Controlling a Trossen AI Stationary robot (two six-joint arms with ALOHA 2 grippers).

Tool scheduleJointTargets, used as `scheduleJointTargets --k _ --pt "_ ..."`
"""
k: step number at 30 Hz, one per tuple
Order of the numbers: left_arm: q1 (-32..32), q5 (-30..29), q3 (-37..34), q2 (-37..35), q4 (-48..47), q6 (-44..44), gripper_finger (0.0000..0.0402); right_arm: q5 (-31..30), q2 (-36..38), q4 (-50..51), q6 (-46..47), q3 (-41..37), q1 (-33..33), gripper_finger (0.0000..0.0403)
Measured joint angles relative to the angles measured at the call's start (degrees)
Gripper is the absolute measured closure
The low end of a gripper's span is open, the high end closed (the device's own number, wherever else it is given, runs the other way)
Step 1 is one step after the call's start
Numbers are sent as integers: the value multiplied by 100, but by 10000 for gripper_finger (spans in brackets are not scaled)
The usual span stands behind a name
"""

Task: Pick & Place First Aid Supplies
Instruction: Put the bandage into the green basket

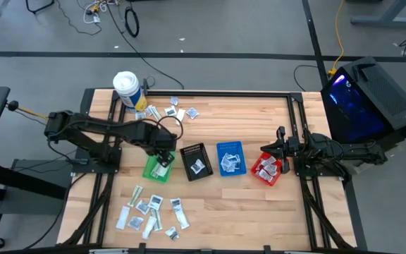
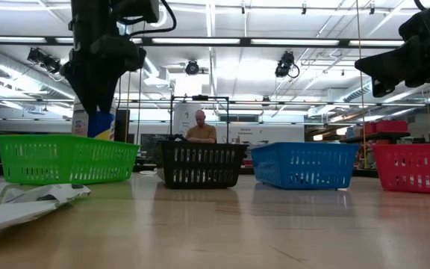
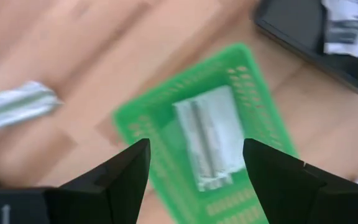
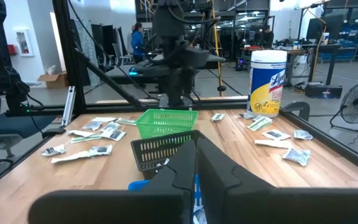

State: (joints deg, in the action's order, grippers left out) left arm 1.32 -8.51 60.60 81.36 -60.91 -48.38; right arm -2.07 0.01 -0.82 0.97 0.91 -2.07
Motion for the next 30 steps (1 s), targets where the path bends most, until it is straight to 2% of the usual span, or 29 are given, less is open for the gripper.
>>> scheduleJointTargets --k 6,15,22,30 --pt "-232 -554 304 0 -624 323 138 -1 0 -1 -1 0 0 380" --pt "-594 -896 334 0 -551 1307 138 -2 0 -1 -2 0 -1 380" --pt "-1014 -933 488 0 -499 2648 138 -2 0 -1 -1 0 -1 380" --pt "-1503 -932 937 0 -392 2932 138 -2 0 0 -1 0 -1 380"
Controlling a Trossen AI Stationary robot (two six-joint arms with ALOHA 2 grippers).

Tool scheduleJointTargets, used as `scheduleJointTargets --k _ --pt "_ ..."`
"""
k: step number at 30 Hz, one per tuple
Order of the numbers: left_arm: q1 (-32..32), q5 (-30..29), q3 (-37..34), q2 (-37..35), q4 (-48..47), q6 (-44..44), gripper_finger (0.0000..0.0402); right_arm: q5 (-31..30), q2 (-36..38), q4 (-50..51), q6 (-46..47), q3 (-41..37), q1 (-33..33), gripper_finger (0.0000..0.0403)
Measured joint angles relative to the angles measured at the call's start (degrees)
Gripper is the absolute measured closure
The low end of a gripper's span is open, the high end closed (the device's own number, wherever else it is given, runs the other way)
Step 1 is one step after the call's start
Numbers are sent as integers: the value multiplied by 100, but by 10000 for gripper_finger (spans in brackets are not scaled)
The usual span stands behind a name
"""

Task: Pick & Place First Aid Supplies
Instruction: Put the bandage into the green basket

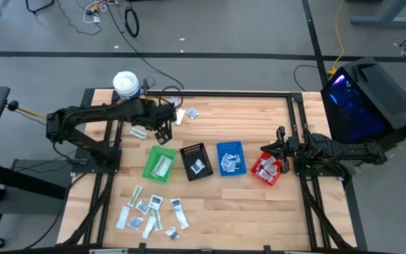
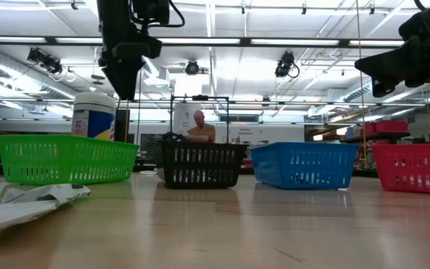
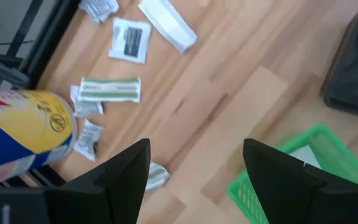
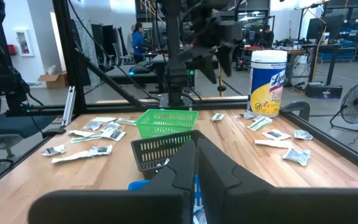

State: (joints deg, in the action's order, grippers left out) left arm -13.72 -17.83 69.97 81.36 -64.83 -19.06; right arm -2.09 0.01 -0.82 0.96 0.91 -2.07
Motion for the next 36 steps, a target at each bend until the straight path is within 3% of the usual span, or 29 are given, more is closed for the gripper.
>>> scheduleJointTargets --k 9,15,24,31,36 --pt "-322 159 303 96 -32 -388 138 0 0 0 -1 0 1 380" --pt "-699 474 943 646 -377 -902 138 0 0 -2 1 0 0 380" --pt "-1132 520 1674 1458 -248 -880 138 0 0 -1 -1 0 1 380" --pt "-1457 1047 1720 1890 215 -1029 135 0 0 -2 -1 0 1 380" --pt "-1675 1406 1720 2220 270 -1298 111 0 0 -2 0 0 -1 380"
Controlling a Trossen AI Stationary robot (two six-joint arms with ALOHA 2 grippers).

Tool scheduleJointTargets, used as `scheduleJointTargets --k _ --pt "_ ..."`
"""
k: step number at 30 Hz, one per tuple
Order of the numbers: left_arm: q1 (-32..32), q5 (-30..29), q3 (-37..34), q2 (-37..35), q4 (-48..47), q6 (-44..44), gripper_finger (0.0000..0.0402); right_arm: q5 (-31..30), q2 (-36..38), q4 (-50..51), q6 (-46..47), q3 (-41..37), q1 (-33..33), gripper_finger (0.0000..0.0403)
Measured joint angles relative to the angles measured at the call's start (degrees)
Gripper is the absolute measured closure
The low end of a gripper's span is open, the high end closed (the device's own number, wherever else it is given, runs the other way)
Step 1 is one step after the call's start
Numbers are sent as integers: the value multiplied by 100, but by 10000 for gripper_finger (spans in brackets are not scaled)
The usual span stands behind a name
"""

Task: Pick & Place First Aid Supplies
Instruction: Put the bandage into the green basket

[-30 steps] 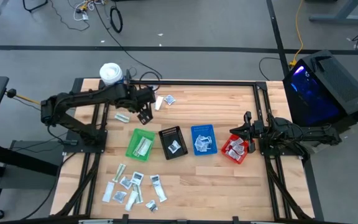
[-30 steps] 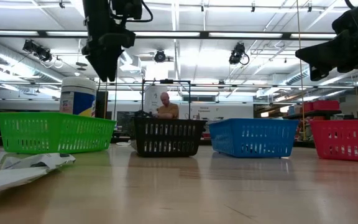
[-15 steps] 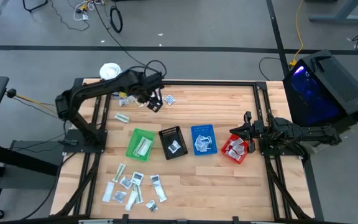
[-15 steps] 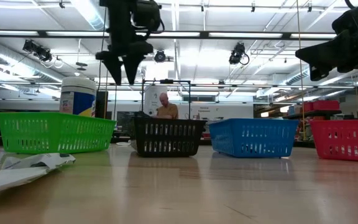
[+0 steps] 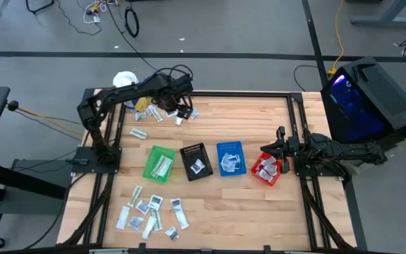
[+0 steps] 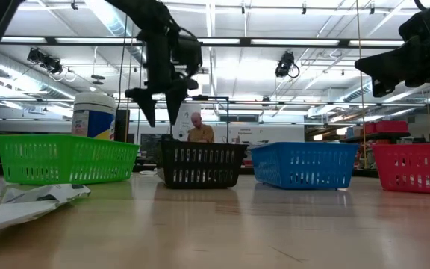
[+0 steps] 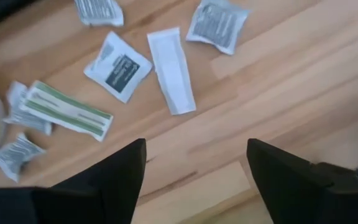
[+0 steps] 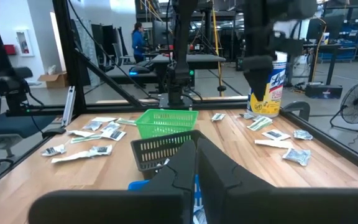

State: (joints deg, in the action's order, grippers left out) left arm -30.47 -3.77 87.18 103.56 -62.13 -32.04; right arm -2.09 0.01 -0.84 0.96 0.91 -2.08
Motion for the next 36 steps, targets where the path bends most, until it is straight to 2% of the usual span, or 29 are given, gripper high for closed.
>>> scheduleJointTargets --k 8,17,36 --pt "-204 493 0 524 41 -143 68 0 0 0 -1 0 2 380" --pt "-273 505 2 891 562 -465 67 0 0 0 1 0 2 380" --pt "-401 507 2 1495 696 -484 67 1 0 0 -1 0 2 380"
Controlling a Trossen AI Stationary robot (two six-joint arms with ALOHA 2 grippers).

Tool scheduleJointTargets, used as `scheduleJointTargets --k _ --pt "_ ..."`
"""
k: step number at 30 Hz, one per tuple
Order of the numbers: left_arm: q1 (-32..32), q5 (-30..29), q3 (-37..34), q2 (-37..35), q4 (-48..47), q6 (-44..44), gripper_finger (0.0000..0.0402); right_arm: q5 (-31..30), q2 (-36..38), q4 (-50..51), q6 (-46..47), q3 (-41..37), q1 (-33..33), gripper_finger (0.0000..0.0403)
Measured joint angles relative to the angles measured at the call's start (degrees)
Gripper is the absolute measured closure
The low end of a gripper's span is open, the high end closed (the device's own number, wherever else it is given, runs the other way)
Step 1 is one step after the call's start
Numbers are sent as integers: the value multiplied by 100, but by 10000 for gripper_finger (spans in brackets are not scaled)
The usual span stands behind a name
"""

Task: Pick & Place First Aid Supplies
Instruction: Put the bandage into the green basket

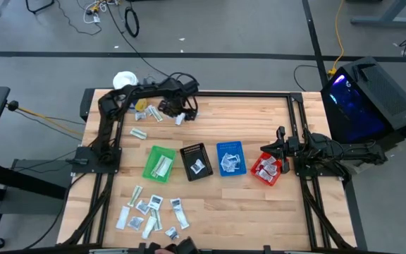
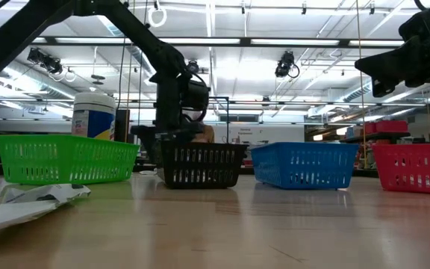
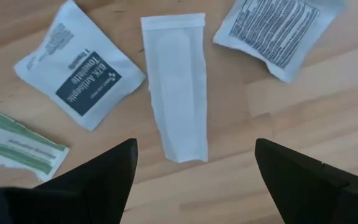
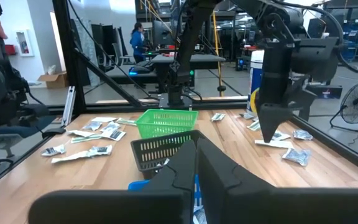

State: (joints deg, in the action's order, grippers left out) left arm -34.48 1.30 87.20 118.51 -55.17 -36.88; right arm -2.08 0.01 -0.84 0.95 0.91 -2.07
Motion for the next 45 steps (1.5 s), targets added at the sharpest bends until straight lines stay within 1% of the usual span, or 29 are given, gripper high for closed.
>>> scheduleJointTargets --k 8,23,28,39,42,45 --pt "-2 -183 -7 140 164 -116 67 -1 0 2 2 0 0 380" --pt "-11 -191 -48 160 345 -180 67 -1 0 0 1 0 0 380" --pt "-11 -274 -48 160 342 -192 67 -1 0 2 0 0 0 380" --pt "11 -299 -50 305 450 -192 68 1 0 2 0 0 0 380" --pt "9 -300 -50 305 471 -195 78 1 0 0 0 0 -2 380" --pt "10 -302 -50 305 468 -195 105 -1 0 0 1 0 -1 380"
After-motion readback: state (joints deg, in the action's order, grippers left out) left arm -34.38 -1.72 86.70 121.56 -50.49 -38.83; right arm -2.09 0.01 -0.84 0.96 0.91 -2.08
